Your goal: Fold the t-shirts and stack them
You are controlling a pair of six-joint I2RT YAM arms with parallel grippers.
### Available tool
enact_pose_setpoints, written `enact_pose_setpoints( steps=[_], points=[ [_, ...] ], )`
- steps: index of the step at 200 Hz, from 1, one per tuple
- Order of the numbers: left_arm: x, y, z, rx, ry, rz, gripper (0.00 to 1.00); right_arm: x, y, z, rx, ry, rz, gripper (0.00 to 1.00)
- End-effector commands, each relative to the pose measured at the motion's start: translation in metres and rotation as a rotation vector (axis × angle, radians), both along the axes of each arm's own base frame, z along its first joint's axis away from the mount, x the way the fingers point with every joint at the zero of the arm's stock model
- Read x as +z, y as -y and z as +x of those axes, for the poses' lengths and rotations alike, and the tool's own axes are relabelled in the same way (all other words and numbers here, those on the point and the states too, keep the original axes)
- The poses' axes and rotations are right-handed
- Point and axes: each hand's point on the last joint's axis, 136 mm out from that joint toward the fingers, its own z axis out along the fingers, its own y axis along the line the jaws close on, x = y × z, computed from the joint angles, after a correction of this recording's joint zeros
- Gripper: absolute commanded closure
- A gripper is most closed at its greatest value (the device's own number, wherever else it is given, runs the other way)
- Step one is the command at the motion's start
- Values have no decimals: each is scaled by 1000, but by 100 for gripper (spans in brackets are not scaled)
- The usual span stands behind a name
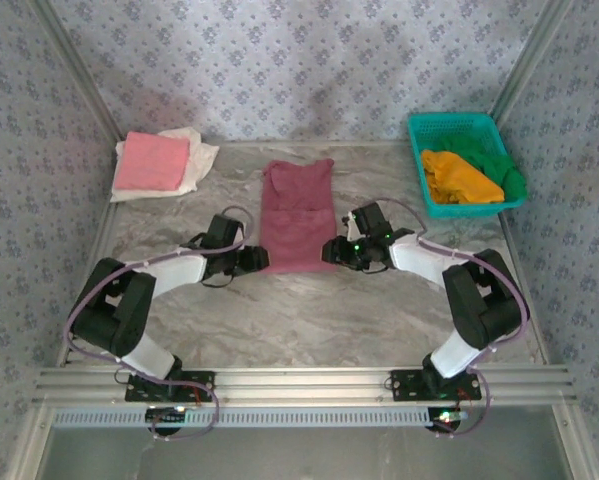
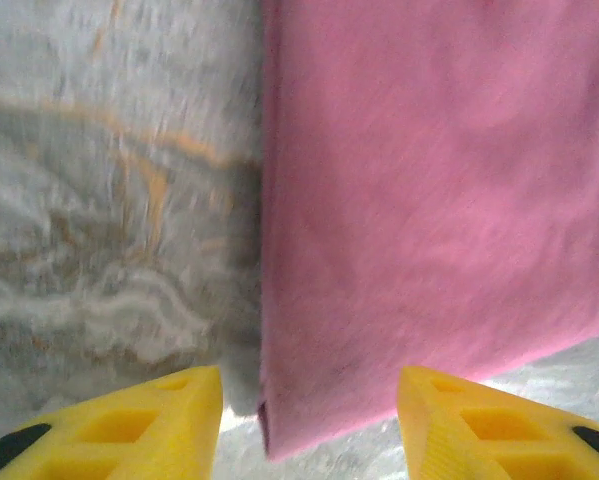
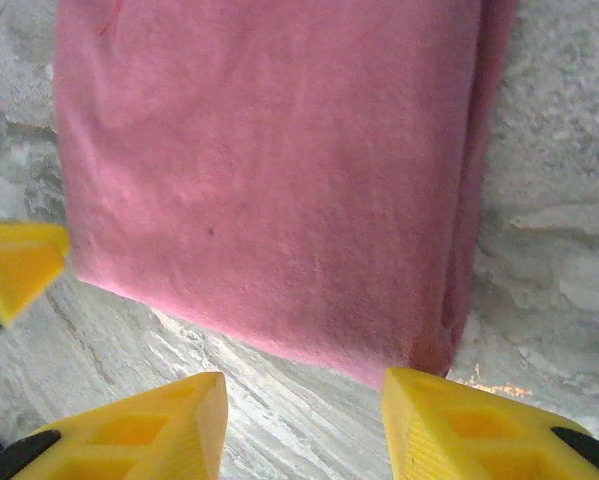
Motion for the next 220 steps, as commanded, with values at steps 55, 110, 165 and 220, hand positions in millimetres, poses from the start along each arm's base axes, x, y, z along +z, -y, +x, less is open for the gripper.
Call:
enact_pose_setpoints(
  steps=[55, 110, 165, 220],
  points=[
    [13, 29, 17, -38, 34, -114, 53, -15, 22, -11, -108, -71, -9, 48],
    [8, 16, 2, -16, 12, 23, 53, -18, 29, -13, -130, -79, -30, 48],
    [-1, -11, -9, 58, -50, 148, 53, -23, 22, -8, -134, -97, -11, 46],
    [-1, 16, 2, 16, -18, 50, 55, -28, -5, 4, -105, -91, 26, 48]
  ],
)
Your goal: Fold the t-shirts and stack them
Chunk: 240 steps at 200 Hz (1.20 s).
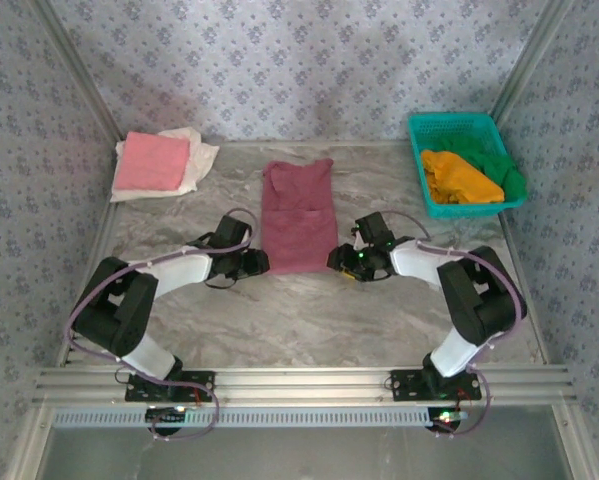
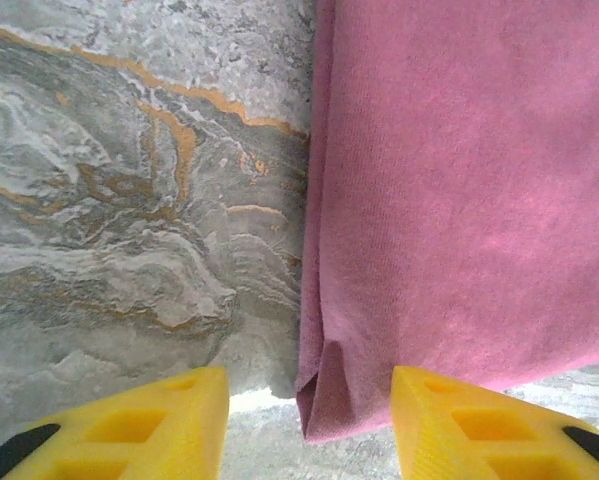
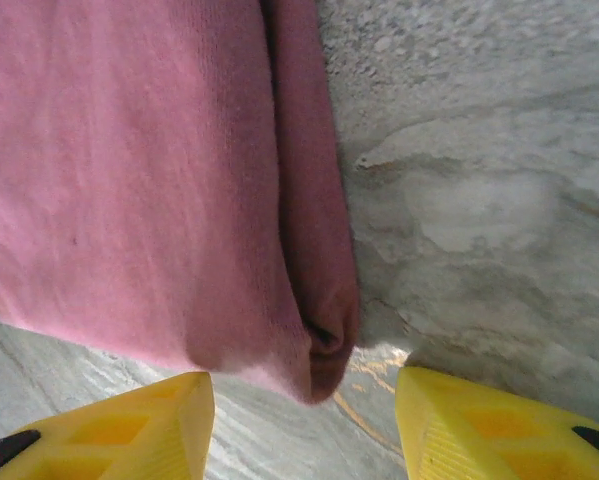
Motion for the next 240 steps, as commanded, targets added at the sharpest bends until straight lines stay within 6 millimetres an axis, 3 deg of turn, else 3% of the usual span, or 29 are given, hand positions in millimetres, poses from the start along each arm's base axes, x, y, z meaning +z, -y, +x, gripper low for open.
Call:
enact_pose_setpoints(
  steps=[1, 43, 89, 107, 137, 156, 193, 214, 240],
  points=[
    [4, 17, 8, -18, 19, -52, 55, 6, -20, 11, 12, 20, 53, 48],
    [6, 36, 12, -46, 23, -89, 63, 12, -30, 20, 13, 45, 65, 56],
    [-1, 33, 14, -46, 19, -49, 64, 11, -32, 26, 9, 58, 52, 67],
    [-3, 28, 16, -32, 21, -33, 82, 11, -29, 27, 1, 62, 47, 77],
    [6, 21, 18, -14, 46, -30, 94, 16, -23, 26, 9, 83, 27, 99],
    [12, 20, 18, -23, 51, -27, 100, 17, -22, 22, 29, 88, 24, 100],
    [1, 25, 3, -55, 26, -72, 100, -2, -21, -5, 70, 36, 37, 100],
    [-13, 21, -18, -83, -29, -44, 100, -11, -22, -31, 108, 16, 41, 100],
    [-15, 27, -50, -142, -60, -23, 100, -17, -23, -75, 181, -1, 27, 100]
  ],
)
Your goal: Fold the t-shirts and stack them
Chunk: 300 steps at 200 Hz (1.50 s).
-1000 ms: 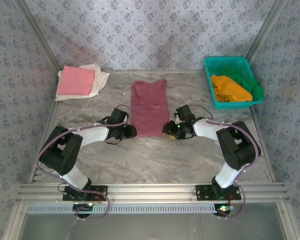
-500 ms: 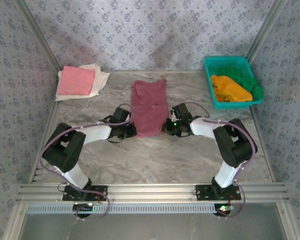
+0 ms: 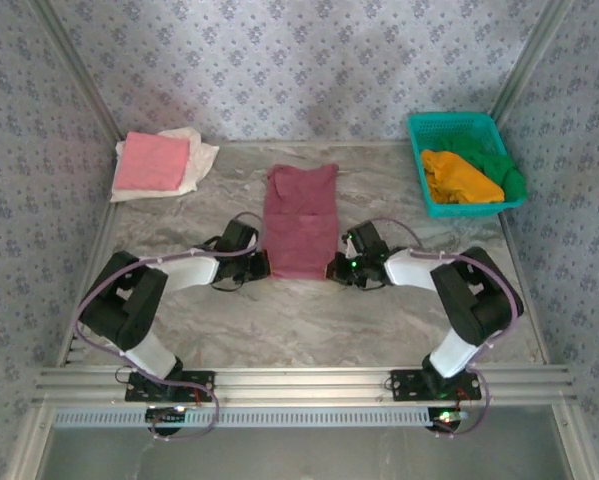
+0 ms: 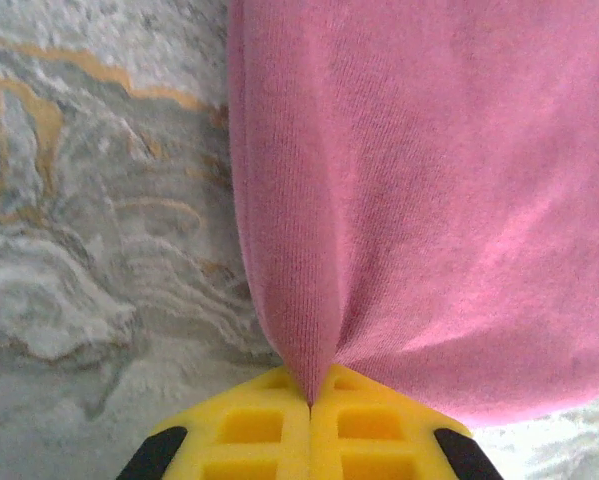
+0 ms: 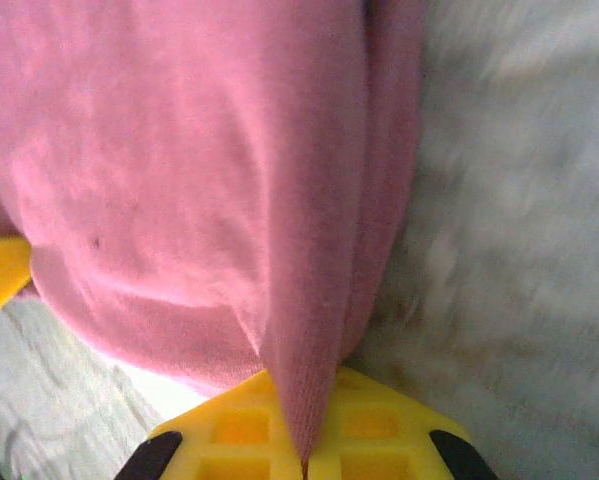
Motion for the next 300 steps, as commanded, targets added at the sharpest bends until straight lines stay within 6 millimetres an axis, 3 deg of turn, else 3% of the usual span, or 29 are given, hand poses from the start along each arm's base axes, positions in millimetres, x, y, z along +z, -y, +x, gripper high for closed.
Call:
enact_pose_setpoints(
  steps=[1, 35, 75, 98, 140, 173, 211, 251, 300],
  points=[
    [-6, 4, -41, -85, -61, 28, 100, -9, 0, -48, 92, -42, -20, 100],
    [8, 16, -87, -146, -48, 61, 100, 1, 7, -93, 154, -24, -50, 100],
    [21, 1, -110, -117, -7, 65, 100, 23, 23, -105, 136, 59, -52, 100],
    [34, 0, -100, -127, 59, 82, 100, 33, 23, -95, 135, 94, -50, 100],
    [53, 16, -81, -142, 117, 55, 100, 54, 7, -75, 172, 139, -31, 100],
    [70, 12, -76, -119, 169, 13, 100, 68, 8, -66, 156, 171, -39, 100],
    [96, 13, -67, -110, 228, -68, 100, 107, 3, -45, 165, 254, -5, 100],
    [137, 27, -44, -163, 300, -126, 100, 122, 6, -29, 126, 282, 20, 100],
    [161, 38, 3, -172, 277, -202, 100, 140, 24, 9, 23, 290, 49, 100]
  ],
)
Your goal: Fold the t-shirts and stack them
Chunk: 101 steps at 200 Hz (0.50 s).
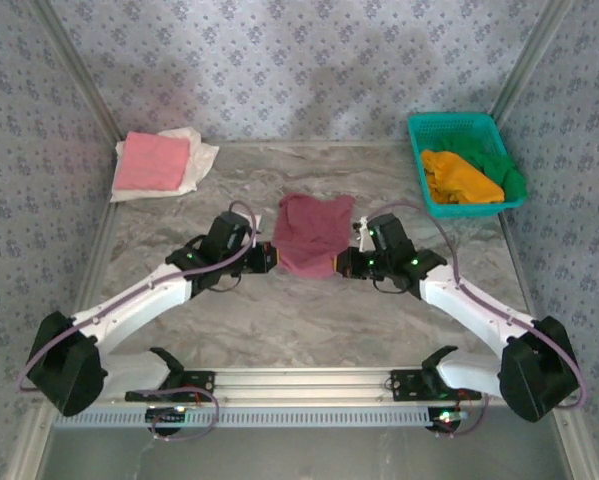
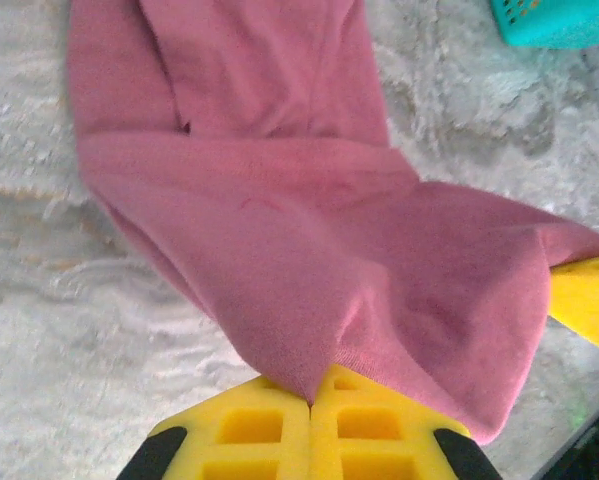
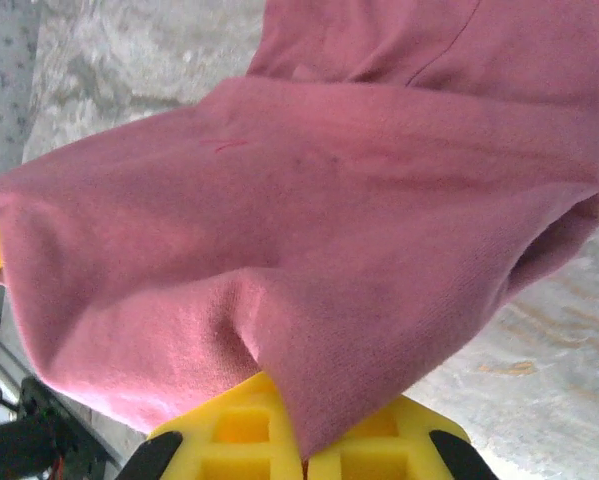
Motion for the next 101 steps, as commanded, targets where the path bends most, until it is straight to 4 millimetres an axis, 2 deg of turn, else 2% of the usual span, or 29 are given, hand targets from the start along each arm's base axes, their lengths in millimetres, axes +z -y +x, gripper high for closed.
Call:
enact_pose_setpoints(
  steps=[1, 20, 29, 54, 91, 93, 101],
  points=[
    [21, 11, 25, -47, 3, -61, 100, 21, 2, 23, -18, 29, 34, 100],
    [13, 11, 52, -58, -40, -22, 100, 23, 5, 50, -34, 22, 17, 100],
    [10, 10, 66, -58, -54, -10, 100, 18, 11, 64, -56, 0, 1, 100],
    [14, 14, 108, -64, -37, 10, 100, 8, 21, 104, -110, -12, -4, 100],
    [0, 18, 156, -79, -79, 32, 100, -6, 25, 145, -141, -50, -4, 100],
    [-2, 18, 158, -80, -84, 35, 100, 1, 24, 151, -144, -33, 1, 100],
    [-5, 19, 166, -83, -88, 44, 100, 3, 26, 161, -155, -26, 1, 100]
  ],
)
